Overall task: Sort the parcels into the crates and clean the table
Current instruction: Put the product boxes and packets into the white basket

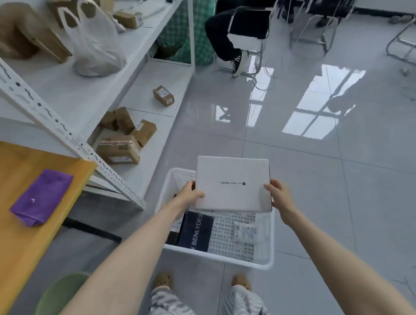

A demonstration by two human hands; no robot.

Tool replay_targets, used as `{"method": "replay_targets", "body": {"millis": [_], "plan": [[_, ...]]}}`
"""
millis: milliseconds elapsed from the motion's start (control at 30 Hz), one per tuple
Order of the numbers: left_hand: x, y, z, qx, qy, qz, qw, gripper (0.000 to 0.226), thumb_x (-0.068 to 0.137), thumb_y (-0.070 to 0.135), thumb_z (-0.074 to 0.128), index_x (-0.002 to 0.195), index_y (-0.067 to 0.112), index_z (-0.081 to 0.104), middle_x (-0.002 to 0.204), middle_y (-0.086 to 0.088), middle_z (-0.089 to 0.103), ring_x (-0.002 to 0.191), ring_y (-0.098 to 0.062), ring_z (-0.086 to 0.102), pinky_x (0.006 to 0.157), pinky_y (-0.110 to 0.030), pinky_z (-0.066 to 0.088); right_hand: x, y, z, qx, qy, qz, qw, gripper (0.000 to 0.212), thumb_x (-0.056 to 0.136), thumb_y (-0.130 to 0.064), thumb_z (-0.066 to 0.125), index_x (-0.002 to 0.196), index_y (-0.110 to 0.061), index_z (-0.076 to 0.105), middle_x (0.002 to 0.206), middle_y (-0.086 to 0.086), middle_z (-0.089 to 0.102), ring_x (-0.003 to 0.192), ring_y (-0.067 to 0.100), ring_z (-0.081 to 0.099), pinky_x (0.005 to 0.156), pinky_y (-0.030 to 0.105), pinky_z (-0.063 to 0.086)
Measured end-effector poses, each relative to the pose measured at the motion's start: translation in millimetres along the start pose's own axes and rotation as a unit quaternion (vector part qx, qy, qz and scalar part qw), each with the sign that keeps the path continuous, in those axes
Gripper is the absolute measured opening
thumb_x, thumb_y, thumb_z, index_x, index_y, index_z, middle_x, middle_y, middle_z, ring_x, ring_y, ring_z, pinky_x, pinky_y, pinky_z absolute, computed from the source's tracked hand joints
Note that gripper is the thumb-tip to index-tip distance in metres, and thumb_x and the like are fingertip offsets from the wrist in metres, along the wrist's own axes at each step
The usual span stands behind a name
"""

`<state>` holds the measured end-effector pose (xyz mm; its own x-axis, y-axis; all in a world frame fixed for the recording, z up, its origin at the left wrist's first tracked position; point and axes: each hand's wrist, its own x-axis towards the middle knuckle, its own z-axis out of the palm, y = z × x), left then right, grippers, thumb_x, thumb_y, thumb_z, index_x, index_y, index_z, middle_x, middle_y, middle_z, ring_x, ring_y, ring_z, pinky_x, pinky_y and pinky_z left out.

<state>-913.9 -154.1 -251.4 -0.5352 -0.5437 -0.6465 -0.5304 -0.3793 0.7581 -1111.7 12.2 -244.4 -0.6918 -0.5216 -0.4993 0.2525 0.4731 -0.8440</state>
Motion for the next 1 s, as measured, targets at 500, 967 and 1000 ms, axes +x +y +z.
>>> {"method": "replay_targets", "body": {"millis": [500,967,1000], "plan": [[142.9,-138.6,13.9,0.120,-0.084,-0.151,0.978,0.050,0.089,0.002,0.049,0.137,0.013,0.038,0.136,0.000,0.050,0.112,-0.014,0.047,0.080,-0.024,0.039,81.9,183.3,53.6,0.025,0.051,0.154,0.986,0.031,0.091,-0.005,0.049,0.119,-0.015,0.055,0.112,0.000,0.062,0.105,0.019,0.056,0.076,0.026,0.043],[269.7,-313.3,97.0,0.063,-0.079,-0.211,0.972,0.073,0.082,0.005,0.053,0.142,0.034,0.023,0.131,0.002,0.046,0.119,-0.018,0.046,0.105,-0.037,0.036,165.8,385.3,47.3,0.029,0.064,0.214,0.974,0.037,0.084,-0.009,0.058,0.120,-0.012,0.051,0.112,0.007,0.057,0.094,0.016,0.055,0.068,0.017,0.040],[283.3,-333.8,101.3,0.067,-0.082,-0.216,0.971,0.078,0.077,0.010,0.055,0.142,0.038,0.022,0.134,0.000,0.043,0.120,-0.019,0.044,0.107,-0.041,0.035,175.3,404.7,49.3,0.025,0.060,0.208,0.976,0.040,0.079,-0.015,0.060,0.118,-0.012,0.052,0.111,0.007,0.058,0.090,0.013,0.055,0.067,0.017,0.040]]}}
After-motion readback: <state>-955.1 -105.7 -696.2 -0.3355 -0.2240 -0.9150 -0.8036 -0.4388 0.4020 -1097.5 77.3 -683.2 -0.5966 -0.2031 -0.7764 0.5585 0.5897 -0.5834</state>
